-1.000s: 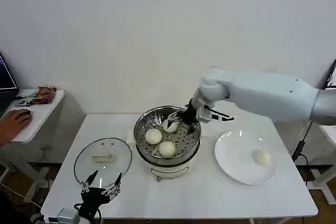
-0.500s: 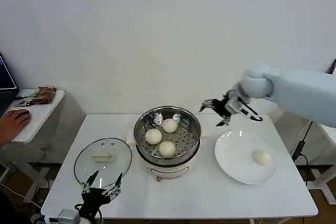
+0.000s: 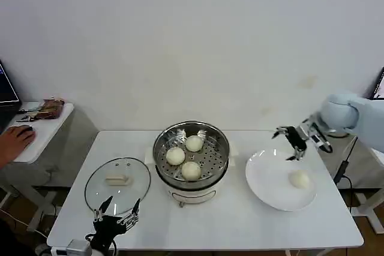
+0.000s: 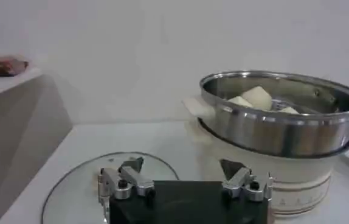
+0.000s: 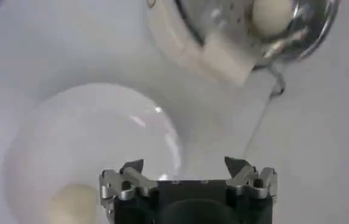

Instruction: Take steamed baozi put them in steamer then cover it.

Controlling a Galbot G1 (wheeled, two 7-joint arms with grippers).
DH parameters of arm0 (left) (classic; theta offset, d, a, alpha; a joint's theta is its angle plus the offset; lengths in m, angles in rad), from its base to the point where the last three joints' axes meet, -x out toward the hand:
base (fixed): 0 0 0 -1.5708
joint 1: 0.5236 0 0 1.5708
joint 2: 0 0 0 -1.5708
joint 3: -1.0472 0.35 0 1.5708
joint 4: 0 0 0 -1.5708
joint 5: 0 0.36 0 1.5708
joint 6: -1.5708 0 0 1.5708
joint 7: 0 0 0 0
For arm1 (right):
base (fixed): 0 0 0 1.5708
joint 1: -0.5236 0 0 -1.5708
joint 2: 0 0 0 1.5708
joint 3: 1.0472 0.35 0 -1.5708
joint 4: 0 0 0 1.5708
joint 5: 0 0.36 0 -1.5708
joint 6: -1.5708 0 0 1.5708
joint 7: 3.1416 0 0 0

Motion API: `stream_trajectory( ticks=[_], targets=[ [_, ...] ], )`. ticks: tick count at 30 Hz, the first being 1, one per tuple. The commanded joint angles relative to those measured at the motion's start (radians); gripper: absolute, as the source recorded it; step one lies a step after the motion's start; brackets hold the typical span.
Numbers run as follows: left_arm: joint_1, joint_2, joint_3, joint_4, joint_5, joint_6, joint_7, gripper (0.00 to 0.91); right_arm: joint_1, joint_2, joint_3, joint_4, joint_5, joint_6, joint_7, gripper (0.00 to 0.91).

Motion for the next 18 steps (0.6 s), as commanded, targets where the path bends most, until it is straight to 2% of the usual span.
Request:
stream_trajectory(
  ticks=[1, 7, 10, 14, 18],
  targets=[
    [0.001, -0.002, -0.001, 0.003, 0.001, -0.001, 0.0, 0.907, -0.096, -0.065, 0.028, -0.071, 0.02, -0.033, -0.055, 0.907],
    [0.004, -0.006, -0.001, -0.004, 0.002, -0.001, 0.0, 0.907, -0.18, -0.059, 0.097, -0.156, -0.022, -0.007, -0.071, 0.907],
    [0.004, -0.006, -0.002, -0.004, 0.002, -0.001, 0.001, 0.907, -0.241, -0.059, 0.149, -0.187, -0.037, 0.003, -0.077, 0.907],
    [0.003, -0.009, -0.002, 0.001, 0.003, 0.0, 0.0, 0.907, -0.337, -0.054, 0.244, -0.229, -0.101, 0.026, -0.077, 0.907],
    [0.006, -0.01, -0.001, 0.002, 0.005, 0.0, 0.0, 0.907, -0.393, -0.045, 0.291, -0.262, -0.112, 0.025, -0.078, 0.907]
  ],
)
